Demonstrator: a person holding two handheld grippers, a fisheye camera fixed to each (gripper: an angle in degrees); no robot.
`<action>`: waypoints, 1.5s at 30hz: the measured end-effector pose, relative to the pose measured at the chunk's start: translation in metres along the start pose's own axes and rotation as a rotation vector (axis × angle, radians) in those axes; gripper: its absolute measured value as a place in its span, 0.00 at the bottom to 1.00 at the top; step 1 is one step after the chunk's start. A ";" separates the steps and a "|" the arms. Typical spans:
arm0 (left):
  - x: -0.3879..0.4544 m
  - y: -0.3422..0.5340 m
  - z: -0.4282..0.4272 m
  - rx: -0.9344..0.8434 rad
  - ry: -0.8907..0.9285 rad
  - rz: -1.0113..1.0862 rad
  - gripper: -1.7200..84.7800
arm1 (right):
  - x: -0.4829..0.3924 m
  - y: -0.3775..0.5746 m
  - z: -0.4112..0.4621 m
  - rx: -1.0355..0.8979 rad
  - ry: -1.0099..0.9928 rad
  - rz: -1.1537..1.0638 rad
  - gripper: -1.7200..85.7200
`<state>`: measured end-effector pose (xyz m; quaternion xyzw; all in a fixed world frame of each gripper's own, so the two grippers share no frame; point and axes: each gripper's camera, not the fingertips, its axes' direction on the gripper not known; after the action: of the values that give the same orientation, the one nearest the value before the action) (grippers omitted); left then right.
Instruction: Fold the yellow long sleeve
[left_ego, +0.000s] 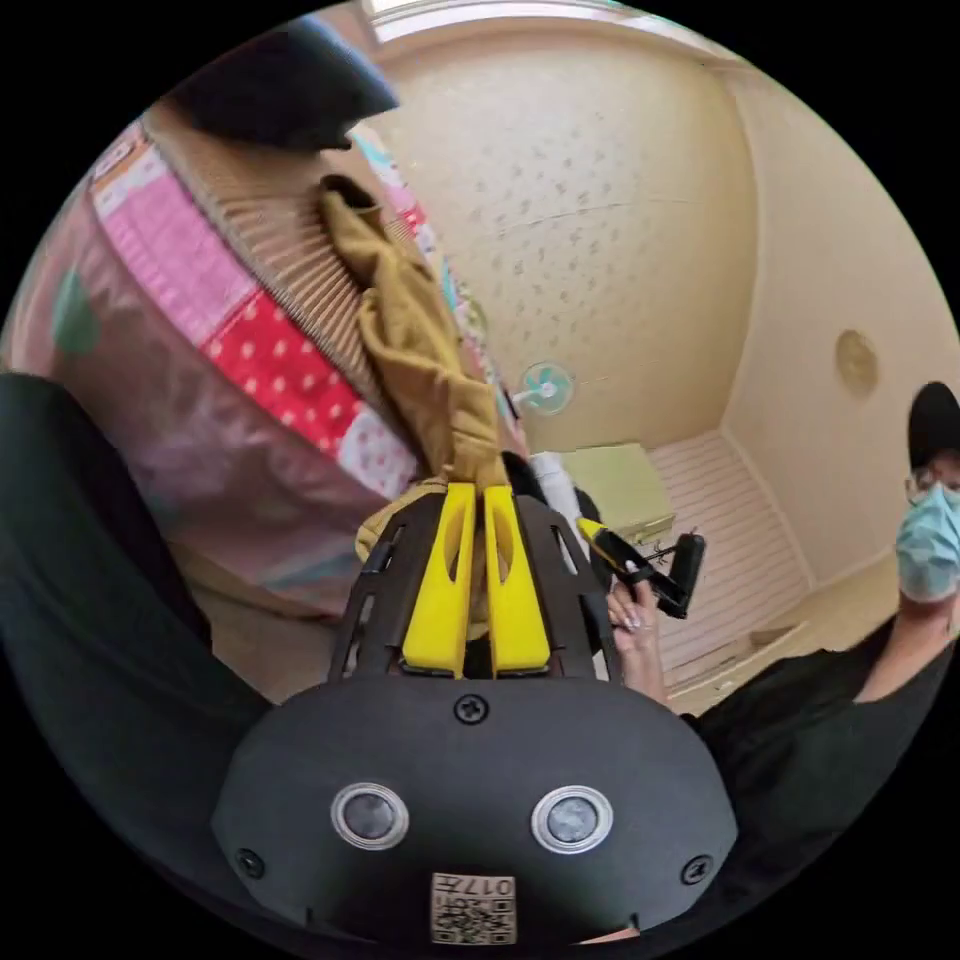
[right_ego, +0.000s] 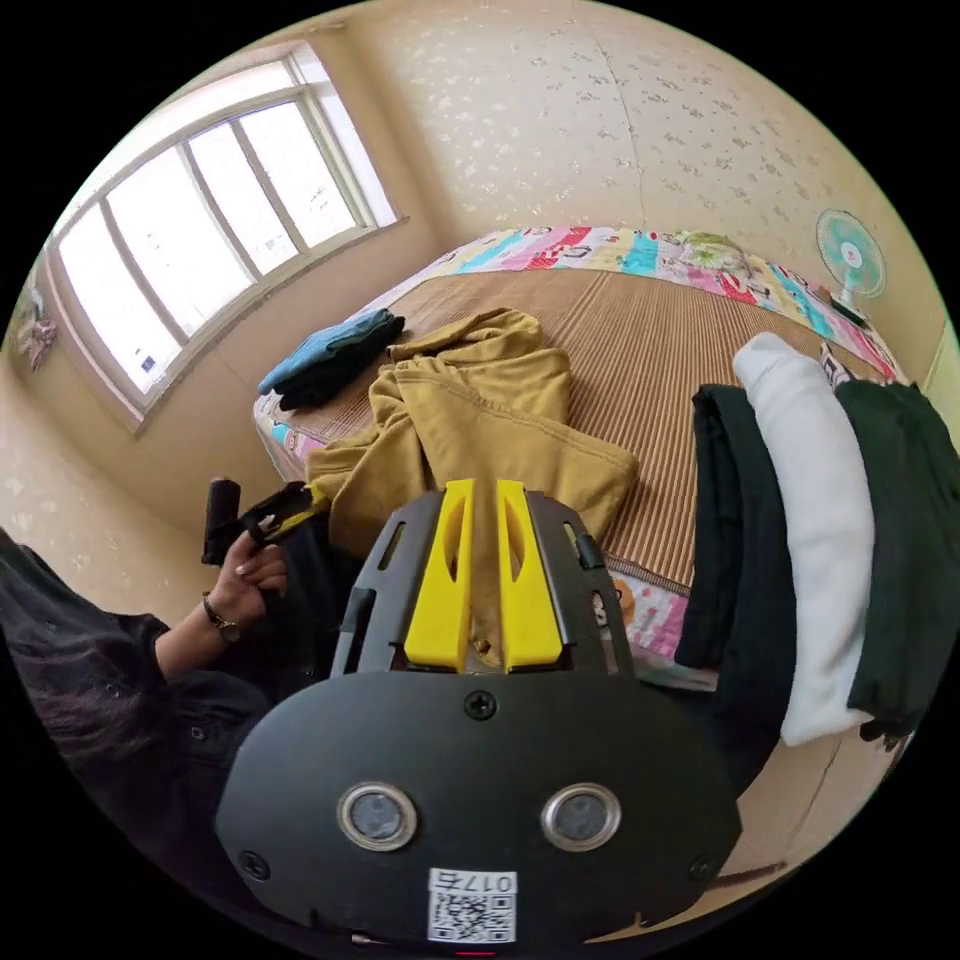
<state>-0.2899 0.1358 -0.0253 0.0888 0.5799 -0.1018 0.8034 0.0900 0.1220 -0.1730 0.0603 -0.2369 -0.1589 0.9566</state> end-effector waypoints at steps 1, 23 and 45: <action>0.012 -0.005 -0.008 0.004 -0.006 0.046 0.01 | 0.001 -0.005 0.000 0.019 0.000 -0.037 0.08; 0.279 -0.167 -0.134 0.039 0.974 0.974 0.01 | 0.110 -0.023 0.012 0.129 -0.650 -0.406 0.03; 0.340 -0.137 -0.046 -0.259 1.108 0.836 0.01 | 0.146 -0.031 0.008 0.011 -1.151 -0.594 0.08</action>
<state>-0.2647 -0.0050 -0.3657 0.2467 0.8283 0.3453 0.3658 0.1997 0.0436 -0.1084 0.0335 -0.6859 -0.4226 0.5915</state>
